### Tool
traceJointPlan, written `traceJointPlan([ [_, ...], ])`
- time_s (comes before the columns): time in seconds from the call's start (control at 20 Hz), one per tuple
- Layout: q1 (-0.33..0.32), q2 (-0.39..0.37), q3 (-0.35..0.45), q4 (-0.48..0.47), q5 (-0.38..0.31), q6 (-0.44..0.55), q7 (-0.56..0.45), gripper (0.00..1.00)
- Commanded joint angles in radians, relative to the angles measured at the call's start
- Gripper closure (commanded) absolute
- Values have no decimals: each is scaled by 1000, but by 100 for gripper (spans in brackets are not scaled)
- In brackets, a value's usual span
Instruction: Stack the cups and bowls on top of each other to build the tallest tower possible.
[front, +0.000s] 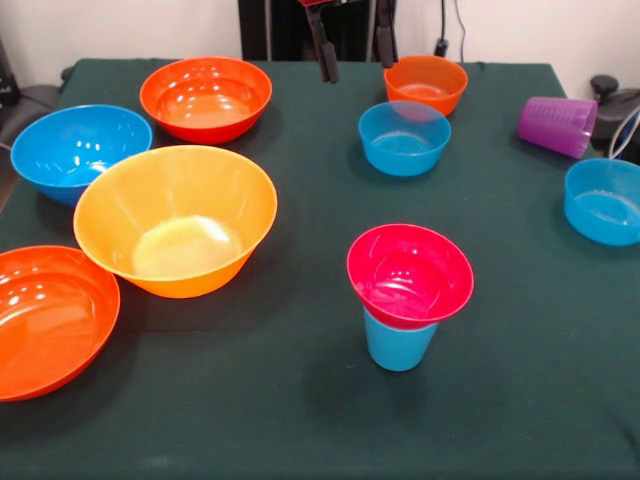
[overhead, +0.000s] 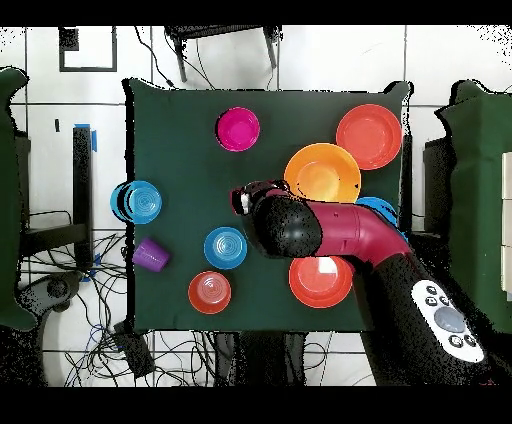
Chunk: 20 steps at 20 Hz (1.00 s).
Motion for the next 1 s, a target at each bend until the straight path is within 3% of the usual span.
traceJointPlan([
  [0.05,128,26,-114,-170,-90,372,18,0],
  [0.45,129,12,-136,-65,-134,251,36,0],
  [1.0,177,73,-223,40,-241,70,124,0],
])
